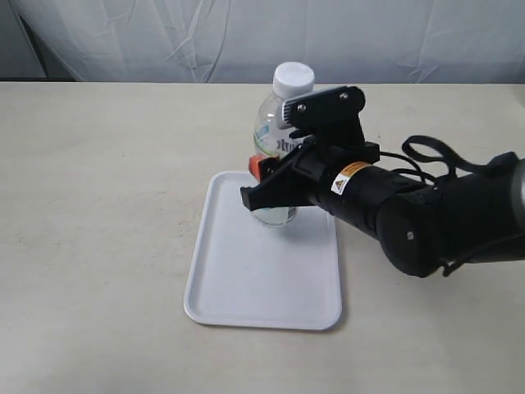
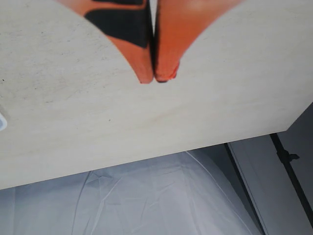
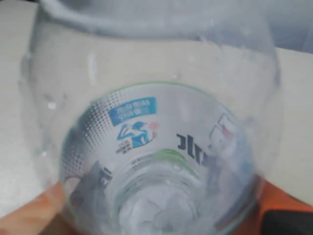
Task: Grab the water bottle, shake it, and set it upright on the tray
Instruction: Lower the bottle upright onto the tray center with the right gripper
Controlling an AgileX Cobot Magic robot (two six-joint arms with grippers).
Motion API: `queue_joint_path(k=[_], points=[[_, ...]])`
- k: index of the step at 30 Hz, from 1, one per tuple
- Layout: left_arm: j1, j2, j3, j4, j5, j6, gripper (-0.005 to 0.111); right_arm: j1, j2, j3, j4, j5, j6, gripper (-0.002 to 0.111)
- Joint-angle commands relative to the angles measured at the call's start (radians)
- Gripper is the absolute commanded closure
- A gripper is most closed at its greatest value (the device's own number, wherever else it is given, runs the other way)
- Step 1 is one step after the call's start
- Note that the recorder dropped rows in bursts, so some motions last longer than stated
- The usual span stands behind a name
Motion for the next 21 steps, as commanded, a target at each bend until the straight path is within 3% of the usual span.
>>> queue_joint_path(k=[1, 7, 10, 15, 17, 21], points=[[0.000, -0.005, 0.004, -0.002, -0.013, -0.001, 0.106, -0.002, 0.060, -0.003, -0.020, -0.104, -0.005, 0.109], [0.000, -0.005, 0.004, -0.002, -0.013, -0.001, 0.106, -0.002, 0.071, -0.003, -0.013, -0.110, 0.013, 0.105], [0.000, -0.005, 0.004, -0.002, -0.013, -0.001, 0.106, -0.002, 0.071, -0.003, -0.013, -0.098, 0.058, 0.085], [0.000, -0.005, 0.004, -0.002, -0.013, -0.001, 0.106, -0.002, 0.071, -0.003, -0.013, -0.026, 0.092, 0.035], [0.000, -0.005, 0.004, -0.002, -0.013, -0.001, 0.106, -0.002, 0.071, -0.003, -0.013, -0.006, 0.092, 0.027], [0.000, -0.005, 0.004, -0.002, -0.013, -0.001, 0.106, -0.002, 0.053, -0.003, -0.015, 0.058, 0.092, 0.026]])
